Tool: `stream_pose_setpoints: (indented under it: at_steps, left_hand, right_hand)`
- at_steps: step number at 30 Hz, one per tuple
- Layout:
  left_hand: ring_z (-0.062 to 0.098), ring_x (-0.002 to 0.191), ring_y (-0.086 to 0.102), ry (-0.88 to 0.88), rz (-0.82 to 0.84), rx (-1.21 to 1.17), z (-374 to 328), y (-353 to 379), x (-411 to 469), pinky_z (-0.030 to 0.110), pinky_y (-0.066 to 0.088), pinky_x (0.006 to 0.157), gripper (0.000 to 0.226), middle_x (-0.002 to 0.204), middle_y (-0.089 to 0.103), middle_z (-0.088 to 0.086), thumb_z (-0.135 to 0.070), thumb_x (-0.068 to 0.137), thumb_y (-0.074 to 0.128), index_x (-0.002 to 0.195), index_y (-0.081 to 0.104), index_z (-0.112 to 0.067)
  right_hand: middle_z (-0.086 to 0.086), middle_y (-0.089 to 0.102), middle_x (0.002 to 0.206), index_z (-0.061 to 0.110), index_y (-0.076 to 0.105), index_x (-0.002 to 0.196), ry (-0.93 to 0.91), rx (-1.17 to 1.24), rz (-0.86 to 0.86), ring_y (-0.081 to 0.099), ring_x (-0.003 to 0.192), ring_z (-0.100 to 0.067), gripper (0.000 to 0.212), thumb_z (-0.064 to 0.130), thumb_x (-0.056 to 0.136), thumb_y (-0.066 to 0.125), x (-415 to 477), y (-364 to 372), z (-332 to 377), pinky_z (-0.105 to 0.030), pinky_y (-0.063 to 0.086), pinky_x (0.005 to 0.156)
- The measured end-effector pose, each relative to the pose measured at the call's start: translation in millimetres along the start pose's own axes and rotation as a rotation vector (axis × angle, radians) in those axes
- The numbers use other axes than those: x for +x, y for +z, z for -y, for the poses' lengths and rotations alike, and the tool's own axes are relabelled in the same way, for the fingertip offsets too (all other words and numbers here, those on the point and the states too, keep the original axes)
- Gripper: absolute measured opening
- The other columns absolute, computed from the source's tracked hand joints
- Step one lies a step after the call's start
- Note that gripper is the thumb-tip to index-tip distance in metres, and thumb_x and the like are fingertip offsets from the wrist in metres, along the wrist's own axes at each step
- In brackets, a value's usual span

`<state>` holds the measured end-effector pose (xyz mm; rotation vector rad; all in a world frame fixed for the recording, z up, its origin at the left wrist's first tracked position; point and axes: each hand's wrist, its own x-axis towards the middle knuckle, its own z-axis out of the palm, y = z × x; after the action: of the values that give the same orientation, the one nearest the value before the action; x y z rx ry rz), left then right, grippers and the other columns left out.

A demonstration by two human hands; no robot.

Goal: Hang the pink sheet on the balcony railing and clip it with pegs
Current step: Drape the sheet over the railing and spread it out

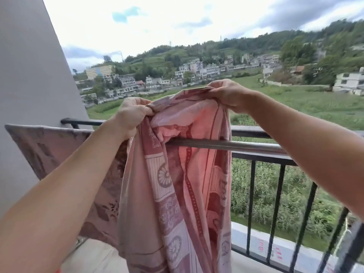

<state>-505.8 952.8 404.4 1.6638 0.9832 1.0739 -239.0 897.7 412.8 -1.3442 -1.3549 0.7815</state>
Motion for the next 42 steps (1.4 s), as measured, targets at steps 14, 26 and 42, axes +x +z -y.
stream_pose_setpoints:
  at_steps: [14,26,42]
  left_hand:
    - [0.021,0.085,0.062,0.059,-0.292,0.486,104,-56,27,0.033,0.051,0.078,0.004,0.078,0.067,-0.005,-0.026,0.079,0.063,0.076,0.063,-0.026]
    - [0.027,0.108,0.058,0.035,0.067,0.416,140,-58,62,0.040,0.041,0.097,0.065,0.119,0.065,0.010,-0.049,0.092,0.022,0.129,0.059,-0.011]
    - [0.029,0.139,0.031,0.224,-0.030,0.842,150,-56,41,0.042,0.009,0.118,0.059,0.148,0.045,0.010,-0.049,0.103,0.014,0.139,0.049,-0.019]
  right_hand:
    - [-0.005,0.070,0.100,0.014,0.066,0.100,0.106,-0.747,-0.090,0.066,0.089,-0.023,0.028,0.015,0.071,0.065,80,162,-54,-0.039,0.058,0.083]
    - [0.018,0.071,0.071,0.027,0.078,0.078,-0.154,-0.813,-0.152,0.066,0.068,-0.003,0.004,0.023,0.080,0.078,-32,123,-50,-0.033,0.059,0.073]
    - [0.001,0.075,0.076,0.035,0.072,0.069,-0.157,-0.633,-0.318,0.072,0.072,-0.022,0.022,0.017,0.080,0.079,-56,133,-54,-0.047,0.061,0.066]
